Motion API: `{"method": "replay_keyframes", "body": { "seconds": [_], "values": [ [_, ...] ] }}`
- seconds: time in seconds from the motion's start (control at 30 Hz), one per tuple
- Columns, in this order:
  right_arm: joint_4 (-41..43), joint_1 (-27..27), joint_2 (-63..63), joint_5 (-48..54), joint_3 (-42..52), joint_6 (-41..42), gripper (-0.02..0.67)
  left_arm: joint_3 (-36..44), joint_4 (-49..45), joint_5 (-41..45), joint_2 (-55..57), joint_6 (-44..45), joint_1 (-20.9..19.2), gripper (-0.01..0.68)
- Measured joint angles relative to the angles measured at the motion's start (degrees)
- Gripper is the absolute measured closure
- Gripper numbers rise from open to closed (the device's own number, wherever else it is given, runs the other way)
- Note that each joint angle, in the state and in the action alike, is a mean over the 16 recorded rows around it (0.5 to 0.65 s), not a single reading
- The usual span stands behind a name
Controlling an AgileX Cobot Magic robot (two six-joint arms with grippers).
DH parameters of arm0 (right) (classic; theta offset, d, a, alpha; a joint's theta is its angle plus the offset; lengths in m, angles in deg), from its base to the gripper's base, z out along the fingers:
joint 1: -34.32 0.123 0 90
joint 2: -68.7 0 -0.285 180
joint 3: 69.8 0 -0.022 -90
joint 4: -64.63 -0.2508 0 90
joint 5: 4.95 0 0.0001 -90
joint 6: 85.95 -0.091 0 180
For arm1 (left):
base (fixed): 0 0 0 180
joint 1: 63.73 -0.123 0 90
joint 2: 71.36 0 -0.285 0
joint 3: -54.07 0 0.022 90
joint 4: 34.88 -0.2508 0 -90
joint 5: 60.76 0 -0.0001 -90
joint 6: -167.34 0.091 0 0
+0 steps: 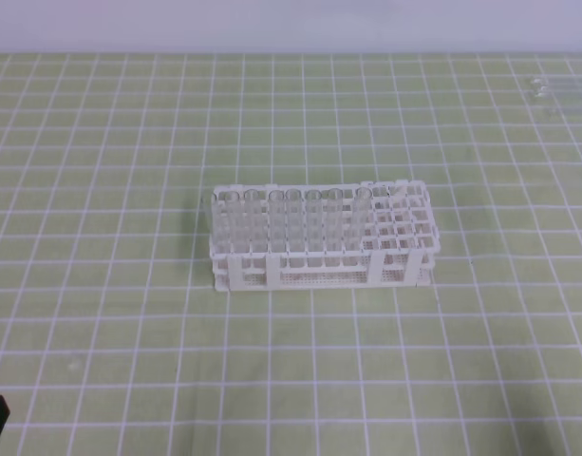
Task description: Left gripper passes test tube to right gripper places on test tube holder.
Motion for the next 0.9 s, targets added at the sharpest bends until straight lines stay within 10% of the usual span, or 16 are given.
{"method": "replay_keyframes", "body": {
  "seconds": [0.9],
  "values": [
    [0.00,0.00,0.00,0.00,0.00,0.00,0.651,-0.04,0.00,0.00,-0.02,0.00,0.00,0.673]
  ]
}}
